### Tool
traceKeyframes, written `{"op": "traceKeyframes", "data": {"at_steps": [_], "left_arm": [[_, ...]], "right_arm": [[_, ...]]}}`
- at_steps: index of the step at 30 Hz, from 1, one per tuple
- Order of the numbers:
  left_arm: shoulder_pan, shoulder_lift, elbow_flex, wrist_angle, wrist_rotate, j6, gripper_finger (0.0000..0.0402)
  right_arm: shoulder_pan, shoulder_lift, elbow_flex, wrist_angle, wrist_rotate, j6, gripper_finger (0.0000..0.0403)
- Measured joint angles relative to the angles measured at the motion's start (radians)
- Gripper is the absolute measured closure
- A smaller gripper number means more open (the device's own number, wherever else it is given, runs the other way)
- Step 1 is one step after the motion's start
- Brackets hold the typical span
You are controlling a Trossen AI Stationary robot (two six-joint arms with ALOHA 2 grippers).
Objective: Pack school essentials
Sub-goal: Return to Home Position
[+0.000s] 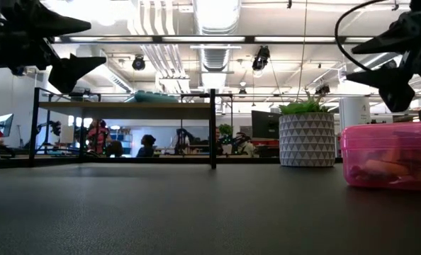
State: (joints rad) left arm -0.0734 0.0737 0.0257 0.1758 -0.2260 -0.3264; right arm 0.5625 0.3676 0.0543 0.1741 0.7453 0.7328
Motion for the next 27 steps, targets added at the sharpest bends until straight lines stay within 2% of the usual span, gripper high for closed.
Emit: {"op": "traceKeyframes", "data": {"at_steps": [4, 11, 17, 27], "left_arm": [[0.0, 0.009, 0.0, 0.0, 0.0, -0.001, 0.0045], [0.0, 0.021, 0.0, 0.001, 0.0, -0.002, 0.0045], [0.0, 0.024, 0.0, 0.0, 0.001, -0.003, 0.0045], [0.0, 0.024, 0.0, 0.001, 0.001, -0.003, 0.0045]], "right_arm": [[0.0, 0.0, -0.042, 0.102, -0.038, -0.042, 0.0184], [0.0, -0.001, -0.042, 0.1, -0.12, -0.129, 0.0184], [0.0, 0.001, -0.042, 0.053, -0.022, -0.152, 0.0184], [0.0, 0.002, -0.042, 0.044, -0.016, -0.151, 0.0184]]}}
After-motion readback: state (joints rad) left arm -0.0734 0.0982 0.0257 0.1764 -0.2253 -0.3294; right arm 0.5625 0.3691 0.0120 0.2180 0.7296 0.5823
